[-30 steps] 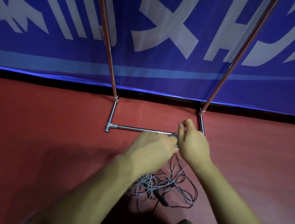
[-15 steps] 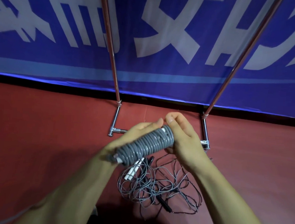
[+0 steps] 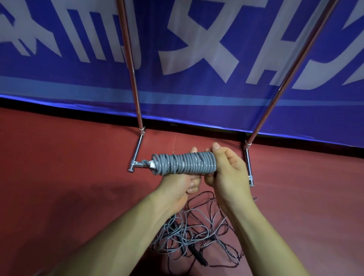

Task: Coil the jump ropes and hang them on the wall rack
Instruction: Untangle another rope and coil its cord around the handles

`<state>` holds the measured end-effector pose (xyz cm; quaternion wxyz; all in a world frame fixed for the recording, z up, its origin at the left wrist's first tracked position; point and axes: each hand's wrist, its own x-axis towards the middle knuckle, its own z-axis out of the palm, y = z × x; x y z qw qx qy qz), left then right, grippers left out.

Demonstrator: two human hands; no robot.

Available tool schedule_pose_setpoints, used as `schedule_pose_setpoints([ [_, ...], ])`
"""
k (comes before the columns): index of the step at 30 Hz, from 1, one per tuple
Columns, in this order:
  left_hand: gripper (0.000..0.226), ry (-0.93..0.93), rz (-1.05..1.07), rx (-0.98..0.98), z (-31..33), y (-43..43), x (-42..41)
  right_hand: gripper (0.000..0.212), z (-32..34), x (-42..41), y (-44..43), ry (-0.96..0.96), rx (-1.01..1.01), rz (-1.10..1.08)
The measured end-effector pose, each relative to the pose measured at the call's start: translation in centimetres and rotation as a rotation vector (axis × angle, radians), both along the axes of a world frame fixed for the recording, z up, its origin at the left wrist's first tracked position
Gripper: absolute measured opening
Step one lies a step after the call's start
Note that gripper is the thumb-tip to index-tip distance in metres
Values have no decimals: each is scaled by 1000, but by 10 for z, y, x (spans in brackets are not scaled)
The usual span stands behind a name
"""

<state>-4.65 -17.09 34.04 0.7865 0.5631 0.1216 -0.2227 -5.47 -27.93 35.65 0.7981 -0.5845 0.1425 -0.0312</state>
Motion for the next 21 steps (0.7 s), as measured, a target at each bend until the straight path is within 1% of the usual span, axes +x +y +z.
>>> schedule_pose_setpoints([
  [4, 35, 68, -37, 46, 7, -5, -5, 31, -1, 3, -1, 45, 101, -23],
  [7, 33, 76, -16, 110, 8, -5, -5, 28, -2, 4, -3, 26, 26, -17],
  [10, 33, 158, 28, 115, 8, -3, -6, 22, -5, 3, -5, -46, -147, -52],
  [11, 29, 201, 29, 85, 9, -1, -7, 22, -6, 2, -7, -96, -255, -79],
  [12, 23, 242, 18, 21, 9, 0, -8, 21, -7, 1, -11, -155, -409, -110],
  [13, 19, 278, -2, -94, 12, 1, -10, 21, -9, 0, -14, -209, -580, -139],
  [14, 23, 317, -14, -221, 17, 2, -12, 20, -11, -2, -17, -249, -715, -161],
  [15, 31, 353, -11, -330, 24, 4, -14, 20, -12, -5, -16, -272, -794, -170],
  [17, 38, 389, 24, -432, 30, 5, -11, 20, -12, -10, -9, -307, -870, -145],
  [19, 43, 415, 103, -409, 27, 4, -6, 19, -15, -15, 2, -336, -929, -85],
  [21, 39, 430, 215, -352, 18, 1, -1, 27, -18, -18, 12, -357, -1001, -27],
])
